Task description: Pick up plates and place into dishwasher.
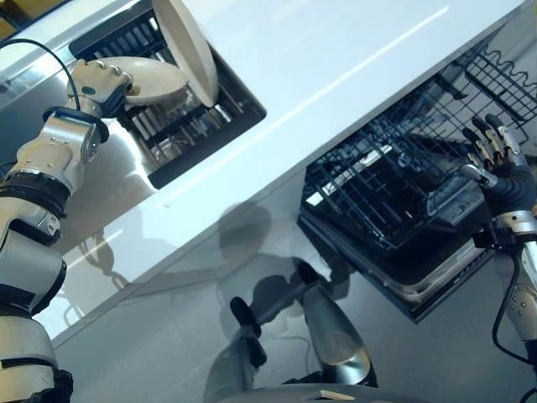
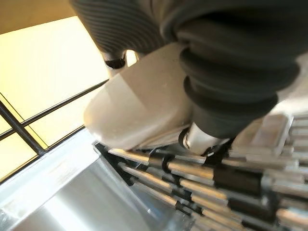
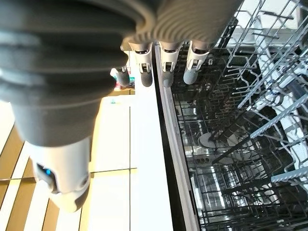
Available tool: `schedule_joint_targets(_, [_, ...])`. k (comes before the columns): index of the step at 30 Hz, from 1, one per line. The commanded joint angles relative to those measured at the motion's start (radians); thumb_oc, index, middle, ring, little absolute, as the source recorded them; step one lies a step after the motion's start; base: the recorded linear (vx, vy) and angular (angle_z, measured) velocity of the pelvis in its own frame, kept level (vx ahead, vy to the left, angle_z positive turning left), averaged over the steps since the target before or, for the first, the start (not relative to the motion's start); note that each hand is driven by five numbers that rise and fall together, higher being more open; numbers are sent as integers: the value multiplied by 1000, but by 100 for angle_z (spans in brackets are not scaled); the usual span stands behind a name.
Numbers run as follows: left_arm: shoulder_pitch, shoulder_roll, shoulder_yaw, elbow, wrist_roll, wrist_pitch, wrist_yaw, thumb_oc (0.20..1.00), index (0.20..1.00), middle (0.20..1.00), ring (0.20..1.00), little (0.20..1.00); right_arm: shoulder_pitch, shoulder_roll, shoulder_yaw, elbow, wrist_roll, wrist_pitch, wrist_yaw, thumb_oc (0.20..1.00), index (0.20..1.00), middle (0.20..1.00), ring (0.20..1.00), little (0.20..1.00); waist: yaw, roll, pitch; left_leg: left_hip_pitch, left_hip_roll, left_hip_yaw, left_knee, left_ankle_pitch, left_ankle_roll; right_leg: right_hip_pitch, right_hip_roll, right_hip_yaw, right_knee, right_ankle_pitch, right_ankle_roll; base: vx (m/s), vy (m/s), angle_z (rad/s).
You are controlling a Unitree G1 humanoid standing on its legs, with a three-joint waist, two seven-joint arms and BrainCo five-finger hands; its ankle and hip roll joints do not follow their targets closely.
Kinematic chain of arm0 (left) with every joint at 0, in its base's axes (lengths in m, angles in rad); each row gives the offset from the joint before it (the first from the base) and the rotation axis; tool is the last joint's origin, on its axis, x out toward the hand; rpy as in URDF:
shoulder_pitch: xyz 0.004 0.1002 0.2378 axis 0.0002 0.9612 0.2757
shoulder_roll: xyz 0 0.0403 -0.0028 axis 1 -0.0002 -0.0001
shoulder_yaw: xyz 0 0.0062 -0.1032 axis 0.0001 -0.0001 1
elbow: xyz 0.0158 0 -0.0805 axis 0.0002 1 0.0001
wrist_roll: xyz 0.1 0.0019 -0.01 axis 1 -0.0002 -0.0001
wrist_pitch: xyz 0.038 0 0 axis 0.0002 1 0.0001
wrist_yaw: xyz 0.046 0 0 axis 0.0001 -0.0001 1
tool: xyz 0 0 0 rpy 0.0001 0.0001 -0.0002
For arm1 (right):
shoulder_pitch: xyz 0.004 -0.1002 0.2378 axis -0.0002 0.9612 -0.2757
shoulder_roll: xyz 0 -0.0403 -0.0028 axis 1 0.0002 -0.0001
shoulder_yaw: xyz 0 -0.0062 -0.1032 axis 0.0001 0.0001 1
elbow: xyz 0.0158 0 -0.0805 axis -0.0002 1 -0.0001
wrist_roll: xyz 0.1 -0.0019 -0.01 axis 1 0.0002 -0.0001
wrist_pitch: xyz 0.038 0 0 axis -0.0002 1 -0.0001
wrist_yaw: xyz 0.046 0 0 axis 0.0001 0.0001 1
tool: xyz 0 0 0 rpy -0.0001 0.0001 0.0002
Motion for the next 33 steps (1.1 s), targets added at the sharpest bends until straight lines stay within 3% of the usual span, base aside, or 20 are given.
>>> schedule_joint_targets(1, [13,83,145,-66,-77,-34,97,200,200,200,200,200,-11,38,-44,-53,6,-75,22,1000,1000,1000,1000,1000,2,-44,-82,-47,40,-8,91,-95,1,-5,-41,-14,-57,7,35,39,17,6])
schedule_joint_targets(10, [118,135,279,-179,-137,-164,69,200,200,200,200,200,41,64,-75,-58,-3,-54,55,1000,1000,1000,1000,1000,22,-24,-153,34,28,0,55,-113,8,85,-59,-27,-108,-2,51,33,18,2])
schedule_joint_targets(16, [252,148,407,-286,-378,-214,72,200,200,200,200,200,83,109,-80,-72,-46,-78,27,1000,1000,1000,1000,1000,47,-19,-217,104,12,-3,20,-133,22,164,-65,-28,-159,-3,66,25,-10,0])
schedule_joint_targets(19, [392,71,559,-362,-528,-288,60,200,200,200,200,200,106,150,-72,-83,-86,-110,8,1000,1000,1000,1000,1000,61,-22,-258,135,6,-5,7,-146,29,197,-65,-28,-186,0,73,32,-49,5])
schedule_joint_targets(24, [641,-171,768,-590,-765,-386,-100,200,200,200,200,200,105,238,-42,-117,-171,-134,-35,1000,1000,1000,1000,1000,93,-38,-318,176,-4,-9,-1,-170,39,240,-65,-40,-217,4,78,-7,-41,6])
schedule_joint_targets(29, [816,-415,817,-843,-1041,-377,-301,200,200,200,200,200,101,297,-20,-129,-226,-146,-74,1000,1000,1000,1000,1000,122,-53,-355,215,-12,-22,-26,-177,46,271,-63,-50,-245,22,86,-30,-36,4])
schedule_joint_targets(33, [885,-530,797,-969,-1227,-319,-437,200,200,200,200,200,100,324,-16,-149,-226,-139,-70,1000,1000,1000,1000,1000,131,-55,-371,230,-16,-25,-40,-178,50,278,-56,-53,-252,31,87,-56,-24,3])
